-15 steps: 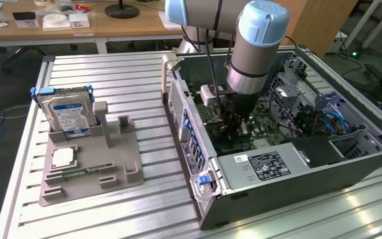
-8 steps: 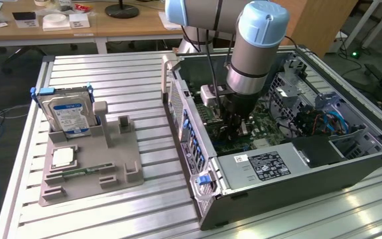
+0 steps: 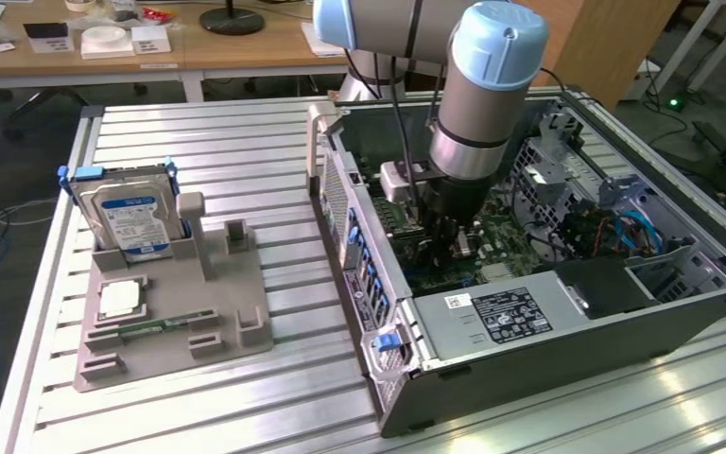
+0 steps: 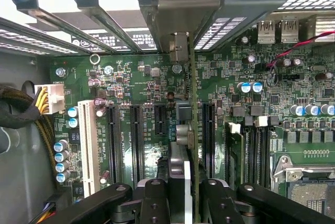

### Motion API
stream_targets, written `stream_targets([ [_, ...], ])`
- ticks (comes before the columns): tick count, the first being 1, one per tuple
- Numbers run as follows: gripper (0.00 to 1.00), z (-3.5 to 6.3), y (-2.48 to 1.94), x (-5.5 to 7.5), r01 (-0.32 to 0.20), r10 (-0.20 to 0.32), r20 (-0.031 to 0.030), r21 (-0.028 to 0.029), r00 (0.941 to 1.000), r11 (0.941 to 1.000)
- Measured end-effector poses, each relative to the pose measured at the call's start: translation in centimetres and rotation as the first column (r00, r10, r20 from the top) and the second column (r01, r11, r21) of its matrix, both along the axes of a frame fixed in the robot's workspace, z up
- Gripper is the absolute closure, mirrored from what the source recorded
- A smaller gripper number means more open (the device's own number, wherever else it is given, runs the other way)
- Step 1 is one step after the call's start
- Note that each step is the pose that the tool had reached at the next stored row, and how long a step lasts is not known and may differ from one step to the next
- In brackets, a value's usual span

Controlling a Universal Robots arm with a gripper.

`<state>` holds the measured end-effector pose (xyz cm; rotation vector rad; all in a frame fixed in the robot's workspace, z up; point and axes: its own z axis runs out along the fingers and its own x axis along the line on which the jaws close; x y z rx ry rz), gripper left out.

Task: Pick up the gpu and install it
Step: 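Insert the gpu into the slot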

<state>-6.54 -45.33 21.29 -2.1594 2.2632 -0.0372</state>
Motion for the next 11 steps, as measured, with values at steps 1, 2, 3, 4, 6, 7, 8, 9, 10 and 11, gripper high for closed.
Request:
stream_targets([
  [1, 0.72, 0.00, 0.00, -0.01, 0.000, 0.000, 0.0000, 0.0000, 1.0000, 1.0000],
  [2, 0.72, 0.00, 0.00, -0.01, 0.000, 0.000, 0.0001, 0.0000, 1.0000, 1.0000],
  [3, 0.72, -0.01, 0.00, -0.02, 0.000, 0.000, 0.0001, 0.0001, 1.0000, 1.0000],
  [4, 0.72, -0.02, -0.01, -0.03, 0.000, 0.000, 0.0001, 0.0000, 1.0000, 1.0000],
  [6, 0.72, -0.10, -0.01, -0.04, 0.000, 0.000, -0.0001, -0.0005, 1.0000, 1.0000],
  [7, 0.72, -0.22, 0.00, -0.03, 0.000, 0.000, 0.0002, 0.0000, 1.0000, 1.0000],
  [8, 0.72, -0.34, 0.00, -0.03, 0.000, 0.000, 0.0003, 0.0003, 1.0000, 1.0000],
  [9, 0.72, -0.41, -0.01, -0.03, 0.000, 0.000, 0.0000, -0.0002, 1.0000, 1.0000],
  [10, 0.72, -0.42, -0.01, -0.04, 0.000, 0.000, -0.0001, -0.0004, 1.0000, 1.0000],
  [11, 0.72, -0.42, -0.01, -0.04, 0.000, 0.000, -0.0002, -0.0004, 1.0000, 1.0000],
])
